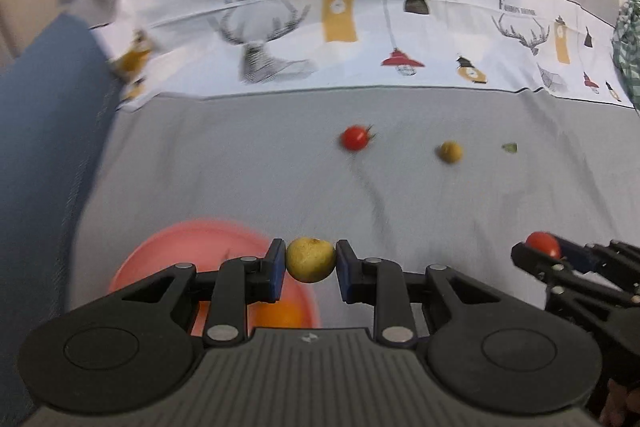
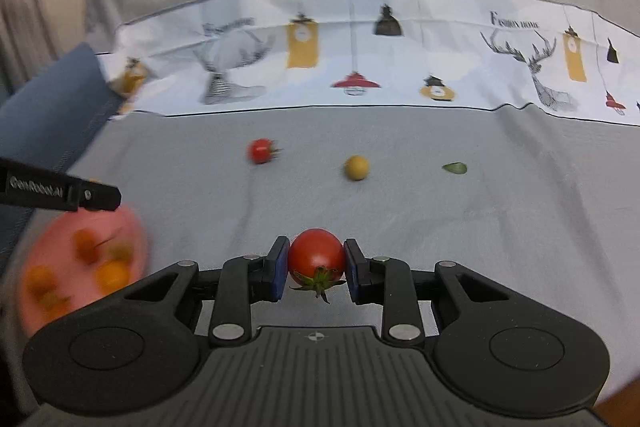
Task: Organize fruits
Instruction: 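Carry the cherry tomato and yellow-green fruit toward the pink plate with both tools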
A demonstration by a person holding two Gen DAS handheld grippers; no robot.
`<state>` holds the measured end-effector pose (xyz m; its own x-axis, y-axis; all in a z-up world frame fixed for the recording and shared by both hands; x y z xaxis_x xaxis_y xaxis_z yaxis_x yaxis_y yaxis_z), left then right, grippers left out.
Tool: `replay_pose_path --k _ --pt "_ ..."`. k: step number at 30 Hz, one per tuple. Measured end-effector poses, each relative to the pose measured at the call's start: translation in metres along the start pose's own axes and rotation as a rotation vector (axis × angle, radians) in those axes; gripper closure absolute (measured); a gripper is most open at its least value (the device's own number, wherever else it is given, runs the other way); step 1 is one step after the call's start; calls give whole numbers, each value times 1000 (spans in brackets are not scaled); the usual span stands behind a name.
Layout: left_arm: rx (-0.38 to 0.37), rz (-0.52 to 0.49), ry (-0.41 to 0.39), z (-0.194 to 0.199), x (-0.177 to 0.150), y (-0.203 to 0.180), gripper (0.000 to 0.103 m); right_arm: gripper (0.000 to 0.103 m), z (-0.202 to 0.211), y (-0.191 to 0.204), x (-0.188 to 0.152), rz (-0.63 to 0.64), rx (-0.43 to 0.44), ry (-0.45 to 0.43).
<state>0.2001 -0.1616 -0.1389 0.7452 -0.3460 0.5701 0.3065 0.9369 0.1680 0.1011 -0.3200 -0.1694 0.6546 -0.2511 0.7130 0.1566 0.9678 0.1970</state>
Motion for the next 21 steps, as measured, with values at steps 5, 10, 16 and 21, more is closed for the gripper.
replay_pose_path --k 5,10,16,21 --pt "57 59 -7 57 -42 44 74 73 51 59 -8 47 108 -10" --pt "97 112 -18 103 -82 80 74 73 86 119 -16 124 230 -2" --pt "102 183 -12 134 -119 106 74 73 117 154 -18 245 244 -47" --pt "94 216 -34 148 -130 114 73 73 133 165 -24 269 234 -59"
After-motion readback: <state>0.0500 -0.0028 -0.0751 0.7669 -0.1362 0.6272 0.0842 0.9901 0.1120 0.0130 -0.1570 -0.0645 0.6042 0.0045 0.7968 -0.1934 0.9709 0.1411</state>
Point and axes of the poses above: each gripper's, at about its wrist camera, not at the fingertips, and z roughly against the way its jaws point, y to its left, x to its top, the point moved 6 cm from there along -z, roughly the way its jaws point, and after that the axes turned 9 degrees about x, right-handed, at the moved point
